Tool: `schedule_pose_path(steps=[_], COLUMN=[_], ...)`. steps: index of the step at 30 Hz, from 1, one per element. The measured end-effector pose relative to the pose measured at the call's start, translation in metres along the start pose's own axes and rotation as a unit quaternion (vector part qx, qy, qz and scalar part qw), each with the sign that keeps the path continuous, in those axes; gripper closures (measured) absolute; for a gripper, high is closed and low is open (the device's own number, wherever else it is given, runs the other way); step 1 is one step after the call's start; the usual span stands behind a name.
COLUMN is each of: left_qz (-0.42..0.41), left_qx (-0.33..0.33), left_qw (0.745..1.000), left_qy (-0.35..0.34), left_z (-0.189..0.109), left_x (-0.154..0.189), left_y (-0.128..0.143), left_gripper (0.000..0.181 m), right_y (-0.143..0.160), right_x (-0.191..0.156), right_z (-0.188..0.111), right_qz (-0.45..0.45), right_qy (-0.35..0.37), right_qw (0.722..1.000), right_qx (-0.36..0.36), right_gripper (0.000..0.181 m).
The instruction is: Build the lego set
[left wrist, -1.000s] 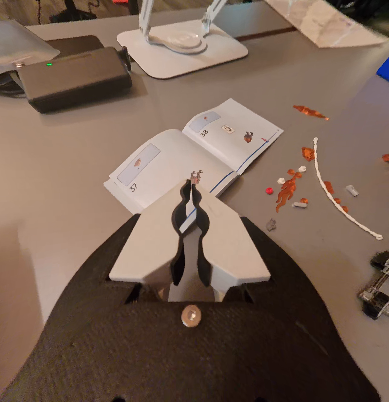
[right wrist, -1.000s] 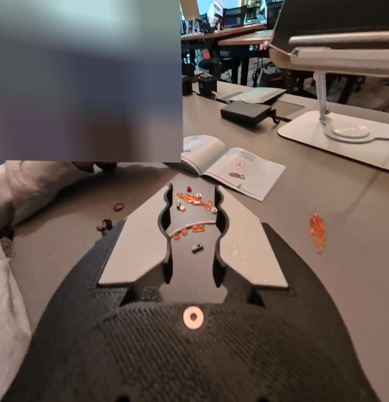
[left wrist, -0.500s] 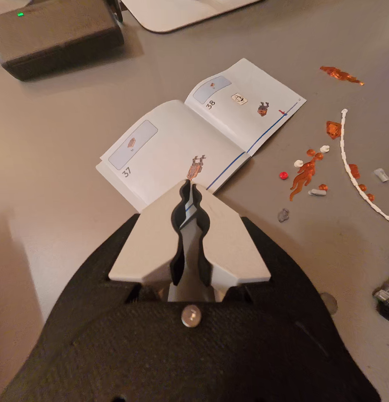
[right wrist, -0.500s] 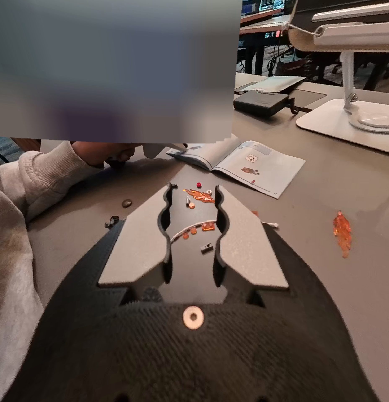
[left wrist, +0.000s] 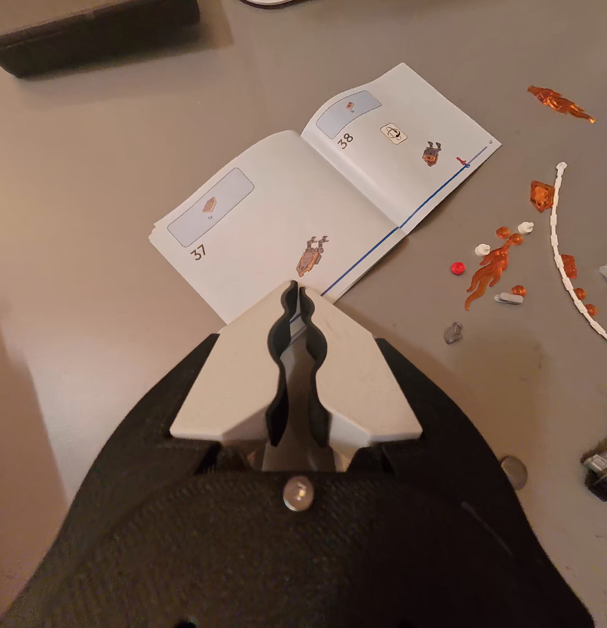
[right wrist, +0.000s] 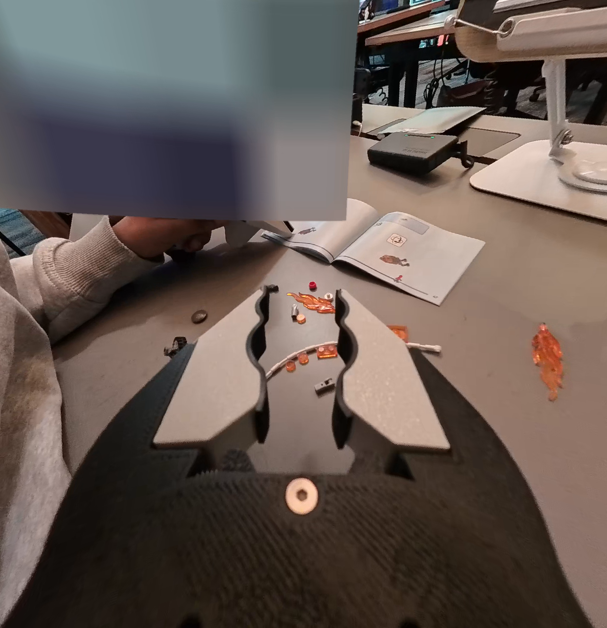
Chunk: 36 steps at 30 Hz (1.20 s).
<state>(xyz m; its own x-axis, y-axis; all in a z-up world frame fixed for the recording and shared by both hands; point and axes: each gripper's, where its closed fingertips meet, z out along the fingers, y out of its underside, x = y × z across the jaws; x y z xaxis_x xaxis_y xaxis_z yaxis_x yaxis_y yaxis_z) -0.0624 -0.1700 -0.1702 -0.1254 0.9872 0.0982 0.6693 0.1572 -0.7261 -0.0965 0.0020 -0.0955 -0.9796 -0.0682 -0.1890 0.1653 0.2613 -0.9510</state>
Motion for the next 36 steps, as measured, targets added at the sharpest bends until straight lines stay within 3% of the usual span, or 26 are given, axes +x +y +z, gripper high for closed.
schedule_pose_path(steps=[26, 36], left_qz=[-0.012, -0.009], left_qx=[-0.005, -0.006], left_qw=[1.0, 1.0], left_qy=[0.011, 0.007], left_z=[0.001, 0.001], left_x=[0.0, -0.001], left_y=[0.002, 0.002], left_gripper=[0.181, 0.181], right_y=[-0.025, -0.021], right_x=[-0.016, -0.022], right_z=[-0.019, -0.016], right_qz=[-0.079, -0.109], right_qy=[0.024, 0.034], right_qw=[0.995, 0.993], right_qx=[0.047, 0.037], right_gripper=[0.145, 0.145])
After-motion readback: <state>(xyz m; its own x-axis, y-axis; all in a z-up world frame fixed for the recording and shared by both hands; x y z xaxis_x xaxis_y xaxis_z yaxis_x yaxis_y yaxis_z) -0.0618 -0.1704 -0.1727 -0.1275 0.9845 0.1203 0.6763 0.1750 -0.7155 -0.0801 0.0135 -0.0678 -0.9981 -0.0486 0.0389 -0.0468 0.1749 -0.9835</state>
